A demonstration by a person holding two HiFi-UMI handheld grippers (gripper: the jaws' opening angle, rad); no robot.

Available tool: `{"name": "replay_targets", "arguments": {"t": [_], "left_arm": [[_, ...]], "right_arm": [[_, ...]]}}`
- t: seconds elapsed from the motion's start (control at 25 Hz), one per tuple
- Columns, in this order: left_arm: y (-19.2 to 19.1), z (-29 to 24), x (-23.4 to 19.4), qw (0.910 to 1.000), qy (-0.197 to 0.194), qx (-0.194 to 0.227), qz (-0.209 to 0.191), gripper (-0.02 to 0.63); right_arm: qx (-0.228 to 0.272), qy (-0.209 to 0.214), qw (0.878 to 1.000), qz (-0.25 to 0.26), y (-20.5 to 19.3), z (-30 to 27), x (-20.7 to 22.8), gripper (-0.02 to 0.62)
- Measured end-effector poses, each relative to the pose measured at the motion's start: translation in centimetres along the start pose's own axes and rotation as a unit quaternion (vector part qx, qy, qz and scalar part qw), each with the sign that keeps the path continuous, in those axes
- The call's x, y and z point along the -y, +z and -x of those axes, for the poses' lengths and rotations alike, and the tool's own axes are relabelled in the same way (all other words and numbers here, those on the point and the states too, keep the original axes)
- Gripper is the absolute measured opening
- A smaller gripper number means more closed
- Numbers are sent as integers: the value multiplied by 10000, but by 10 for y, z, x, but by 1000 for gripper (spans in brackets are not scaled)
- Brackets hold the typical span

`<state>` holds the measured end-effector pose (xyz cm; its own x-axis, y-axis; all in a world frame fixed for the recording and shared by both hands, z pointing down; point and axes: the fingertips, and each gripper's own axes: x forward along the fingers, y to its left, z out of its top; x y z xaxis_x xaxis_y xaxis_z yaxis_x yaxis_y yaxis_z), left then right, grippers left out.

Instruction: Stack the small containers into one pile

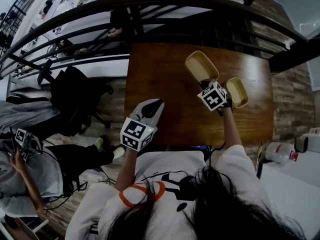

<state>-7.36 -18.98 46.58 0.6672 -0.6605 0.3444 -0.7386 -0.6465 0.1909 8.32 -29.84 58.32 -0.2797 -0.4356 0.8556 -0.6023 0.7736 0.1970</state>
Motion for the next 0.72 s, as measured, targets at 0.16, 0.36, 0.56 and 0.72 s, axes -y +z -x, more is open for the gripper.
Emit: {"name": "replay_targets", "arguments": {"t": [0.16,0.36,0.56,0.72], "left_arm": [[6,-22,27,9996,-261,-4,-107,9],[11,-54,62,9984,-538,-20,-180,9],[14,-82,93,9969,-761,-30,-207,9],[17,-107,121,9956,-904,-23,-232,9]], "right_arm": [[-54,-102,9997,-226,-34,30,9,40],[-152,-249,9985,-462,-85,63,25,40],[-333,-374,9958,-772,-135,84,44,40],[-463,-401,9936,-949,-176,93,60,40]]}}
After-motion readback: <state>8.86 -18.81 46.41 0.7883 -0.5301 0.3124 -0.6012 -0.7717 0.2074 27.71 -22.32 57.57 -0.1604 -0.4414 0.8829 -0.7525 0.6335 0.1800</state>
